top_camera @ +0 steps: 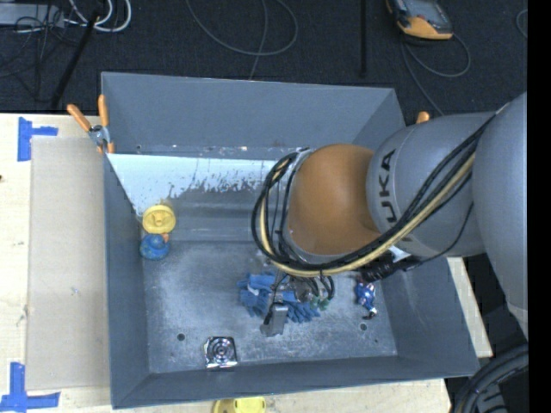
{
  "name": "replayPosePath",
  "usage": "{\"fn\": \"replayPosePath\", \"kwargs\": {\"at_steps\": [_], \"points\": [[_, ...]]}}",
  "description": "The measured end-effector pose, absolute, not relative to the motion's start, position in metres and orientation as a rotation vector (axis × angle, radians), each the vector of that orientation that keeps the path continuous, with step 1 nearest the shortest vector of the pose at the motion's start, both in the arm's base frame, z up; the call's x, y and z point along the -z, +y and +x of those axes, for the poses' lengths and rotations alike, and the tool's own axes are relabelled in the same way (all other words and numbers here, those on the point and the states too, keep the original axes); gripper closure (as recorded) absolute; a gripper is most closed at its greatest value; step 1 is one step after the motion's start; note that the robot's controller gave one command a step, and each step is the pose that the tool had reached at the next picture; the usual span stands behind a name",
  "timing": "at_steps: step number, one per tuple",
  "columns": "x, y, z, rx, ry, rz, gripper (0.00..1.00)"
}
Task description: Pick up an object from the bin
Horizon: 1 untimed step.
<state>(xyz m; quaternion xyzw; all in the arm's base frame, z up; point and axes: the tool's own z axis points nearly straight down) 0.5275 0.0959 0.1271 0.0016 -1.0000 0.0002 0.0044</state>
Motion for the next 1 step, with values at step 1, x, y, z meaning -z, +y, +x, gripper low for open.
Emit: {"fn": "replayPosePath", "kwargs": {"at_steps": [1], "points": [[-0.1314, 0.0956, 0.5293, 0.0, -3.14, 0.001, 0.0]]}}
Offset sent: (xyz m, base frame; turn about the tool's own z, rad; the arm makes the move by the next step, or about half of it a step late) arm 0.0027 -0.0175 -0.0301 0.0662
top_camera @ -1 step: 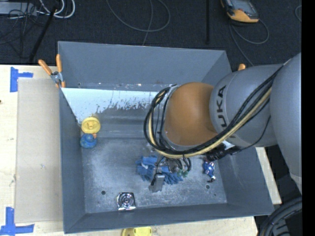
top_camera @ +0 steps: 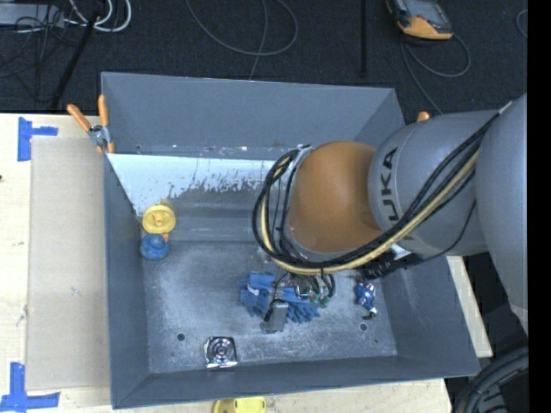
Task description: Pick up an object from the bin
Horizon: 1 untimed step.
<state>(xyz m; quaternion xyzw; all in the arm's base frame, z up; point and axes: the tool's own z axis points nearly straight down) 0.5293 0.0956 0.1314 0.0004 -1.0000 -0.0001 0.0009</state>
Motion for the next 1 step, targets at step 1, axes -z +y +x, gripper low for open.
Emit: {"fn": "replayPosePath", "kwargs": {"at_steps": [1], "points": [[-0.0962, 0.0786, 0.5298, 0.0, -3.138, -0.096, 1.0]]}}
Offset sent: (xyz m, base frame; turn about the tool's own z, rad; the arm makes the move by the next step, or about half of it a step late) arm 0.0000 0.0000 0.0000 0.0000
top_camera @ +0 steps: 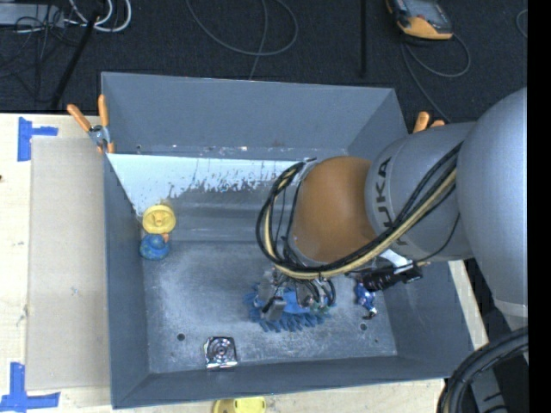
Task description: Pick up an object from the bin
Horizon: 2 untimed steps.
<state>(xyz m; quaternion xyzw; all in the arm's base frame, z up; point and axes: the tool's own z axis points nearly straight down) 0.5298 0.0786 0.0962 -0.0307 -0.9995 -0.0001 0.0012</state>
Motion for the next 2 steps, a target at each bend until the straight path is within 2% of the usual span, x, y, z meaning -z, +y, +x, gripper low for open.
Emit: {"fn": "replayPosePath", "kwargs": {"at_steps": [1, 2], "points": [[-0.096, 0.078, 0.53, 0.001, -3.138, -0.099, 1.0], [-0.222, 0.089, 0.538, 0.001, -3.14, -0.105, 1.0]]}}
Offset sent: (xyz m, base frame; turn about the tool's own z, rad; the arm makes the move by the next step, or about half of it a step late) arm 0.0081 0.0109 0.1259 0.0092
